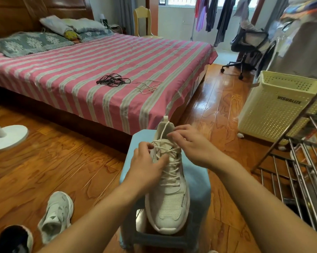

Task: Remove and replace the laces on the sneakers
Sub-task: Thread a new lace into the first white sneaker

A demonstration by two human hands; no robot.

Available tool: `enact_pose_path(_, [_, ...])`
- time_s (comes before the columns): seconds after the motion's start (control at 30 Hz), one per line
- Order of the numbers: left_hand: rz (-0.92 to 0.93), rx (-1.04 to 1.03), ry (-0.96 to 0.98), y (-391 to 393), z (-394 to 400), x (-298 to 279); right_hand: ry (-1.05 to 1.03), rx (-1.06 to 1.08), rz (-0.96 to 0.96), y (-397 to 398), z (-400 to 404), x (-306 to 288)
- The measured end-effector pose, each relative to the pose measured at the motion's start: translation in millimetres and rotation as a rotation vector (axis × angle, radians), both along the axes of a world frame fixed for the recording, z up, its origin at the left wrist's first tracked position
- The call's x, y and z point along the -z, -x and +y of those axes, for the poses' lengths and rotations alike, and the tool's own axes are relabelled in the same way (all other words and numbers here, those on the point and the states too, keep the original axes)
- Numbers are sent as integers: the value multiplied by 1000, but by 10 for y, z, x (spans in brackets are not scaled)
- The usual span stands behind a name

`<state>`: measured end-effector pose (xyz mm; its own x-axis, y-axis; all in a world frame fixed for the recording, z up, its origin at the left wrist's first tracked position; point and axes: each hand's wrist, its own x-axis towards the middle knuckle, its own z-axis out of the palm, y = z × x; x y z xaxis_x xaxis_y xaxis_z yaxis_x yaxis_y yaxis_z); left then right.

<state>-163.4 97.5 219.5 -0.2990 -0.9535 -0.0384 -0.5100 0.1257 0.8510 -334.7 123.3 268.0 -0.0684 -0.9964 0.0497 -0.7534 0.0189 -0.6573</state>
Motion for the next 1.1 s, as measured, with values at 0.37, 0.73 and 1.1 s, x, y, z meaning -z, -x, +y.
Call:
enact_pose_path(0.37, [-85,92,4,32,204,107,-95,-250,500,-268,-408,-280])
enact_pose_path(0.73, [-185,110,-57,11,168,134,-128,-50,-277,14,-181,-242])
enact_pose_path(1.1, [-271,64,26,74,322,208,-3,146,-448,-226,-146,32])
